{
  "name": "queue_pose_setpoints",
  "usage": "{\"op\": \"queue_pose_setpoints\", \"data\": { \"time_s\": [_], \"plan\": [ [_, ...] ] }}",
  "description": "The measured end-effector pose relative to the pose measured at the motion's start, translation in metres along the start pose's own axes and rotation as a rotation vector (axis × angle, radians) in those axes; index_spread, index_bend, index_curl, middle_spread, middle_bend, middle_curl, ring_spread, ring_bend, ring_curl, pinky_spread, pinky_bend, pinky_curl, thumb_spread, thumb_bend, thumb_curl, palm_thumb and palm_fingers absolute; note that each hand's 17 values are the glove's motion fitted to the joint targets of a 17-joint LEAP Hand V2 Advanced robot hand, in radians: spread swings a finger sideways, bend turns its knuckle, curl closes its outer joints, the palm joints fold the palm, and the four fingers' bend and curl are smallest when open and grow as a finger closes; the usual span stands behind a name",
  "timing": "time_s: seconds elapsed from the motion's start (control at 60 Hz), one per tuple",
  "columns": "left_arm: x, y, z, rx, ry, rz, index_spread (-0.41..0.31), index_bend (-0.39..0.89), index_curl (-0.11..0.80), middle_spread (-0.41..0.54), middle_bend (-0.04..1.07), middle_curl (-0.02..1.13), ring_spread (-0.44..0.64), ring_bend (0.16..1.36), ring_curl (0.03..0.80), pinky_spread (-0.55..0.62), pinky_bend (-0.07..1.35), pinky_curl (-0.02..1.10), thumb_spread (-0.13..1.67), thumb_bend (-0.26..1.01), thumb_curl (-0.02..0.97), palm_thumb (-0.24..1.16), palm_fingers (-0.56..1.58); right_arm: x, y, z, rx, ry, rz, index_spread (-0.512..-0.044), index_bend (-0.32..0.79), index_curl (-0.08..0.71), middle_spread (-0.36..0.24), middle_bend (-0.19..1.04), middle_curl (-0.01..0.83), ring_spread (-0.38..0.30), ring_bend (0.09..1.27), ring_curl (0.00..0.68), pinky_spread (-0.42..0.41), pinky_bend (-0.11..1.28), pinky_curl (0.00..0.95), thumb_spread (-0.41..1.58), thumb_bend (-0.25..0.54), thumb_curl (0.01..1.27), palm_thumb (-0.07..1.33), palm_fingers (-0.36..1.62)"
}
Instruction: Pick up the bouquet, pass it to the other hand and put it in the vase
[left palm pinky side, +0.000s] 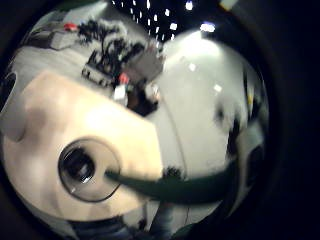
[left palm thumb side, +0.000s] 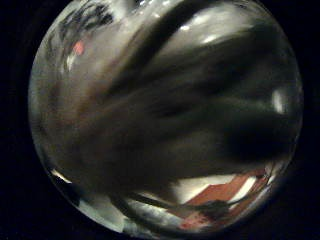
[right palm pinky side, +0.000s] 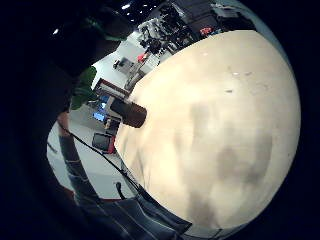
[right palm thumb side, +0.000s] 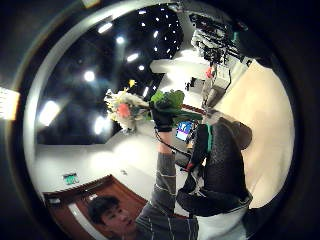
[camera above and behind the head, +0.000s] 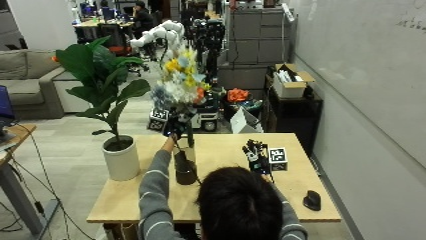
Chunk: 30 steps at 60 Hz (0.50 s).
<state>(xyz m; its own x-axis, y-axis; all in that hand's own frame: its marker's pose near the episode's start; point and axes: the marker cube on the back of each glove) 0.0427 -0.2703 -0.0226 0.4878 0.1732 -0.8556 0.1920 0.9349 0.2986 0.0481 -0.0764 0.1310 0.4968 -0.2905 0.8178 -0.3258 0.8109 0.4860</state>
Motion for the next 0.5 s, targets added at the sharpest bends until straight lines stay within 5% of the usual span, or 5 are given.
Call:
{"op": "queue_pose_setpoints", "data": {
  "time_s": [0.033, 0.067, 0.1, 0.217, 0.5],
  "plan": [
    [-0.01, 0.025, -0.014, -0.008, -0.141, -0.108, -0.299, 0.37, 0.536, -0.309, 0.8, 0.57, -0.34, 0.83, 0.479, -0.34, 0.55, 0.45, 0.95, -0.12, 0.516, 0.52, 0.91, 0.002, -0.001, 0.003, -0.009, -0.054, -0.011, -0.286, 0.17, 0.305, -0.046, 0.2, 0.388, 0.0, 0.32, 0.307, 0.274, 0.31, 0.318, 1.18, -0.003, 0.42, 0.73, 0.58],
    [-0.021, 0.05, -0.028, -0.038, -0.251, -0.179, -0.162, 0.14, 0.491, -0.118, 0.58, 0.56, -0.1, 0.71, 0.517, -0.06, 0.52, 0.51, 0.91, -0.15, 0.473, 0.39, -0.27, 0.002, 0.001, 0.003, -0.013, -0.078, -0.016, -0.28, 0.17, 0.309, -0.046, 0.19, 0.388, -0.002, 0.31, 0.306, 0.273, 0.3, 0.319, 1.18, -0.005, 0.43, 0.74, 0.59],
    [-0.032, 0.074, -0.038, -0.103, -0.307, -0.216, -0.095, 0.08, 0.463, 0.012, 0.48, 0.58, 0.01, 0.69, 0.521, 0.06, 0.53, 0.51, 0.89, -0.12, 0.454, 0.34, -0.45, -0.008, 0.007, 0.003, -0.021, -0.126, -0.069, -0.275, 0.17, 0.314, -0.045, 0.19, 0.386, -0.003, 0.31, 0.307, 0.273, 0.29, 0.319, 1.18, -0.008, 0.43, 0.75, 0.59],
    [-0.074, 0.098, -0.054, -0.255, -0.265, -0.02, 0.037, 0.0, 0.301, 0.264, 0.21, 0.34, 0.29, 0.55, 0.316, 0.32, 0.41, 0.35, 0.83, -0.06, 0.415, 0.26, -0.33, 0.012, 0.014, 0.001, -0.009, -0.023, 0.103, -0.261, 0.17, 0.323, -0.045, 0.18, 0.38, -0.005, 0.29, 0.31, 0.273, 0.27, 0.323, 1.18, -0.011, 0.44, 0.76, 0.61],
    [-0.126, 0.097, -0.08, -0.327, -0.444, 0.032, 0.128, 0.04, 0.135, 0.446, 0.16, 0.26, 0.5, 0.49, 0.262, 0.52, 0.35, 0.3, 0.78, -0.04, 0.378, 0.25, -0.27, 0.025, 0.013, -0.008, 0.024, 0.188, 0.075, -0.249, 0.16, 0.333, -0.045, 0.18, 0.367, -0.007, 0.27, 0.317, 0.274, 0.24, 0.335, 1.18, -0.015, 0.47, 0.77, 0.62]
  ]
}}
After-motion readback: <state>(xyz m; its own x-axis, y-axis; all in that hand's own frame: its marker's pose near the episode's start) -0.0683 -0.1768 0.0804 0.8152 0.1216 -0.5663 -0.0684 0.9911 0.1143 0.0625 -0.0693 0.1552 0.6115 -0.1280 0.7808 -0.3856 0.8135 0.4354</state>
